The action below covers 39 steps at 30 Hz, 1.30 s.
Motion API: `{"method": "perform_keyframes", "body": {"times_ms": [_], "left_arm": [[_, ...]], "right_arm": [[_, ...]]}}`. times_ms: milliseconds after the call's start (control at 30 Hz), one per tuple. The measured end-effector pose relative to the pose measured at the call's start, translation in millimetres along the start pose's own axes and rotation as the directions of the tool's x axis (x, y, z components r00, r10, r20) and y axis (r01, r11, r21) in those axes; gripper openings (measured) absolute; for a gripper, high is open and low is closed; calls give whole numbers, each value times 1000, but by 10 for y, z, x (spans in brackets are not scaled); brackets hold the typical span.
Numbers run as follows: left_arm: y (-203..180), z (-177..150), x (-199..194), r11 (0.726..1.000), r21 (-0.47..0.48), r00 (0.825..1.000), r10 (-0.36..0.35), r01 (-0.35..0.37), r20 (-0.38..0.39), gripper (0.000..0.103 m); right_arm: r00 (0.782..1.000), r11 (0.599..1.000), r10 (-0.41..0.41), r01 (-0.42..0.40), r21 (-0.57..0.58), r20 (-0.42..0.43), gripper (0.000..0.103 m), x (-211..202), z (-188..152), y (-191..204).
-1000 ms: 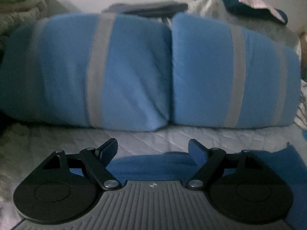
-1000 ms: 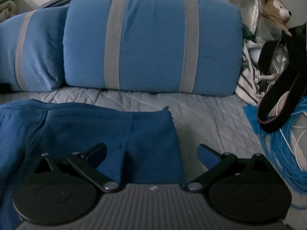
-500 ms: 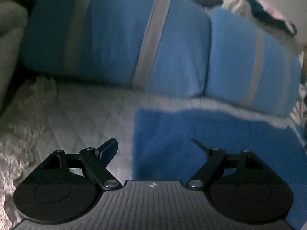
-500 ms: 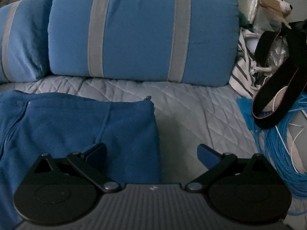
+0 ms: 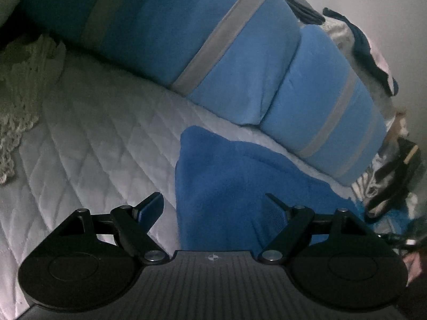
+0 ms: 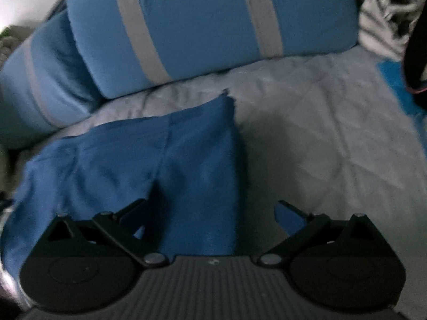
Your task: Fold clothes
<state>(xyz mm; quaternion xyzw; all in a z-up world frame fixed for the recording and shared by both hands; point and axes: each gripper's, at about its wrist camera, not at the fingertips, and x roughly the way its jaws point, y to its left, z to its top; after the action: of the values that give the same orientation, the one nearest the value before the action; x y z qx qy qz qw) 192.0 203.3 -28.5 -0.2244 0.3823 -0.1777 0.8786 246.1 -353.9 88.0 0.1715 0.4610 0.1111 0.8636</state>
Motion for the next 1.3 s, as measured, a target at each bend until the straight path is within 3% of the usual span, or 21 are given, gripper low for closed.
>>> {"method": "perform_keyframes", "body": {"times_ms": [167,267,433,600,767,1000,1067,1100,1133,1233,1300], "left_arm": [[254,7,92,995,-82,996,-54,49,-67,81],[399,-15,175,987,-147,989,-90,71,-121,81],[596,-90,350,951,-266,959,-213,159,-188,81],[640,-139,452,912,-328,926,-321,245,-200,81],[452,-197,616,914,-294,901,-355,279,-248,81],[345,-222,719,912,-304,902,-354,275,-247,80],[332,-231,716,916,-304,907,-342,263,-244,74],[332,-242,715,919,-308,912,-328,247,-246,63],[332,-257,716,920,-318,917,-315,230,-247,56],[309,-247,688,925,-319,923,-291,205,-251,42],[222,-216,644,942,-286,933,-253,178,-254,33]], "right_arm": [[988,988,141,-136,79,-64,103,93,14,-172],[978,979,185,-174,108,-101,103,142,-8,-239],[958,952,265,-241,186,-113,102,179,-37,-394],[902,895,409,-366,256,-140,102,212,-78,-515],[887,870,445,-395,294,-123,102,293,-112,-495],[893,894,424,-386,225,-152,102,443,-72,-233],[899,900,412,-375,221,-152,100,455,-63,-197],[904,905,401,-365,220,-149,98,455,-60,-184],[913,914,379,-345,214,-148,85,448,-65,-160],[938,938,313,-280,205,-149,53,428,-90,-82],[943,942,303,-274,194,-138,42,399,-104,-29]]}}
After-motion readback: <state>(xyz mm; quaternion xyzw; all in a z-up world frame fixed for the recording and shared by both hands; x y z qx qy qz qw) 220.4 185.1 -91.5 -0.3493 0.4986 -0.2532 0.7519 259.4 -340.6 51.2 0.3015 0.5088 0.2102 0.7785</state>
